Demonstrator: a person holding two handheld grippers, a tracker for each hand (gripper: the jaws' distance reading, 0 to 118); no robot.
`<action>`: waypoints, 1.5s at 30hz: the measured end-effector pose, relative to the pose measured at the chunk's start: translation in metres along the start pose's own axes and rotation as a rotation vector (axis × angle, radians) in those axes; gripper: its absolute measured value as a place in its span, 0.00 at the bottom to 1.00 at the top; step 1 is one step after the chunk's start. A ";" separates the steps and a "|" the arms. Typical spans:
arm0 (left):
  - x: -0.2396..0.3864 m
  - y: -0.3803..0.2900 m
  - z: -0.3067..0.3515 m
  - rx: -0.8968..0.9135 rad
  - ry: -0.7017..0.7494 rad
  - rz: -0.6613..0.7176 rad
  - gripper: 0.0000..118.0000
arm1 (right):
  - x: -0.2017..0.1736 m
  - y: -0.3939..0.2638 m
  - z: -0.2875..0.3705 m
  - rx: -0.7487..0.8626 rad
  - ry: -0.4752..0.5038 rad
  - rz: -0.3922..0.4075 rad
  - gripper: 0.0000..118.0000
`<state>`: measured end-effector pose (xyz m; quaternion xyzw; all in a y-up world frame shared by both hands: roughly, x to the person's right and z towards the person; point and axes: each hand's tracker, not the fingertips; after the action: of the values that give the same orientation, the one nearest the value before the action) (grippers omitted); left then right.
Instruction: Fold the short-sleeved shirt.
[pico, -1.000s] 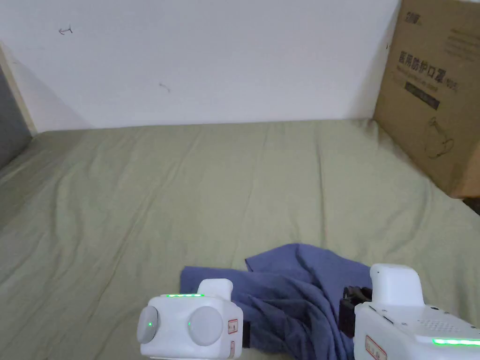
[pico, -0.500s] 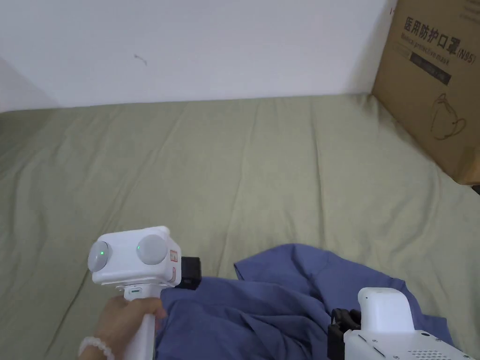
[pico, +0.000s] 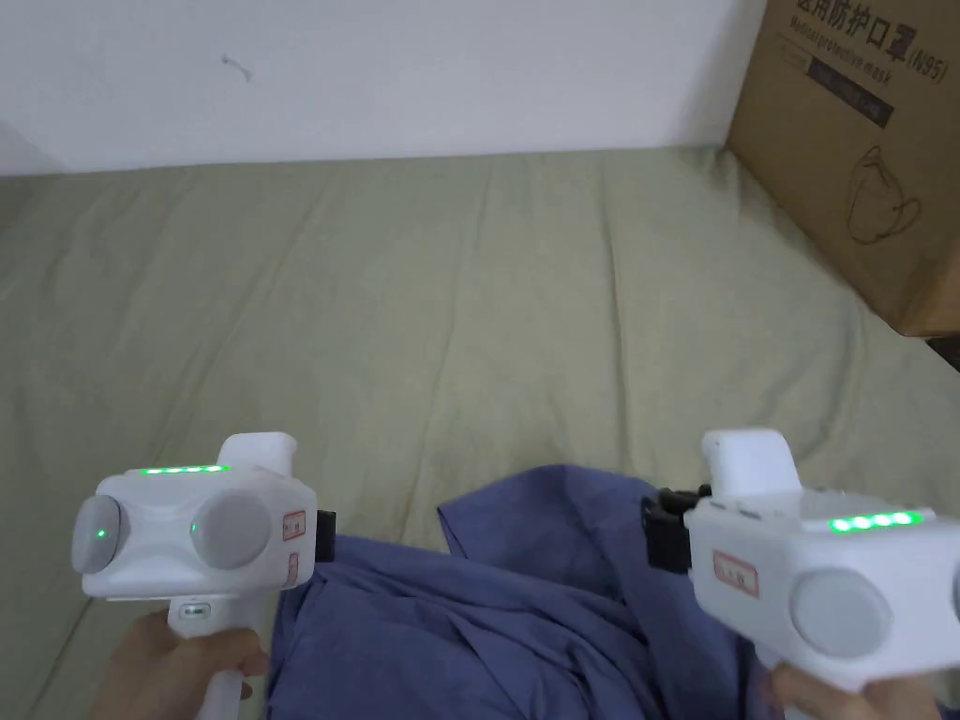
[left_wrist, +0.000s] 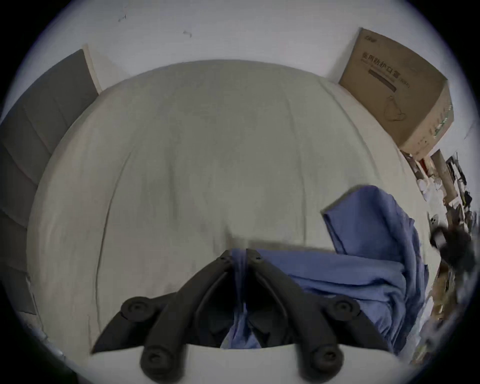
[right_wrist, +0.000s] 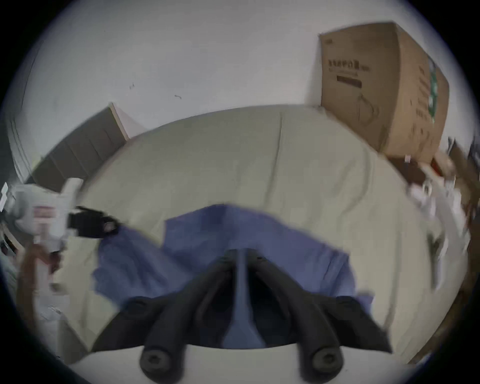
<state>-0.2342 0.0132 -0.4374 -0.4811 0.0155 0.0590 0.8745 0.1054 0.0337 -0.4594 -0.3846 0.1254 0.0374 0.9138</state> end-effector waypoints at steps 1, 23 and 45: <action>-0.001 -0.001 0.003 0.001 0.006 -0.004 0.05 | 0.005 0.013 -0.021 -0.072 -0.007 0.034 0.56; -0.004 -0.008 0.059 0.045 0.032 -0.072 0.05 | 0.006 0.034 -0.075 -0.151 -0.116 0.109 0.05; -0.073 0.070 0.275 0.469 0.225 -0.004 0.05 | 0.083 0.182 0.228 0.374 -0.176 -0.262 0.05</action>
<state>-0.3228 0.2764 -0.3428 -0.2686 0.1249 -0.0017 0.9551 0.2016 0.3215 -0.4536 -0.2169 -0.0010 -0.0718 0.9736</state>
